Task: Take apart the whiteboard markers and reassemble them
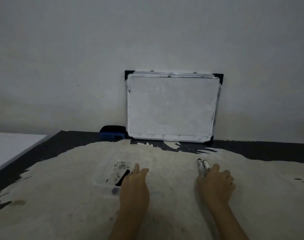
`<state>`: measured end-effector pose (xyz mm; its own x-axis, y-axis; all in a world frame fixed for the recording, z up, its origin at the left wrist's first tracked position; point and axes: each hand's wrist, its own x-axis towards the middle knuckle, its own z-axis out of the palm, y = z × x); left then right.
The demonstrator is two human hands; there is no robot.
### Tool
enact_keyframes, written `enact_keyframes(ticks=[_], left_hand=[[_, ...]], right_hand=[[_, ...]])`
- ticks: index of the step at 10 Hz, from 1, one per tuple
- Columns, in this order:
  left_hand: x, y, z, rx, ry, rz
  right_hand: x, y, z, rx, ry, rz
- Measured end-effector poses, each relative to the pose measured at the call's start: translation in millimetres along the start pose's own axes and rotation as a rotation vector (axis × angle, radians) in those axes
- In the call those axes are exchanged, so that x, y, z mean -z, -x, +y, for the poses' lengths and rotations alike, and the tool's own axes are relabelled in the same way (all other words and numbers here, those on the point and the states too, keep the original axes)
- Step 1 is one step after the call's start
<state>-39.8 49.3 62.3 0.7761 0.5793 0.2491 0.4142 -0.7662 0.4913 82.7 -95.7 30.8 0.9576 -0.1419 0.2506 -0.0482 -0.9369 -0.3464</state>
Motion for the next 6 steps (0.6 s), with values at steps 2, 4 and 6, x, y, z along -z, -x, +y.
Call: enact_keyframes(ticks=[2, 4, 6], left_hand=[[3, 3, 4, 0.04, -0.005, -0.017], [-1, 2, 0, 0.009, 0.004, 0.033], [-21, -6, -6, -0.241, -0.071, 0.197]], right_hand=[[0, -4, 2, -0.023, -0.179, -0.011], [1, -5, 0, -0.014, -0.166, -0.018], [-6, -2, -4, 0.189, -0.09, -0.02]])
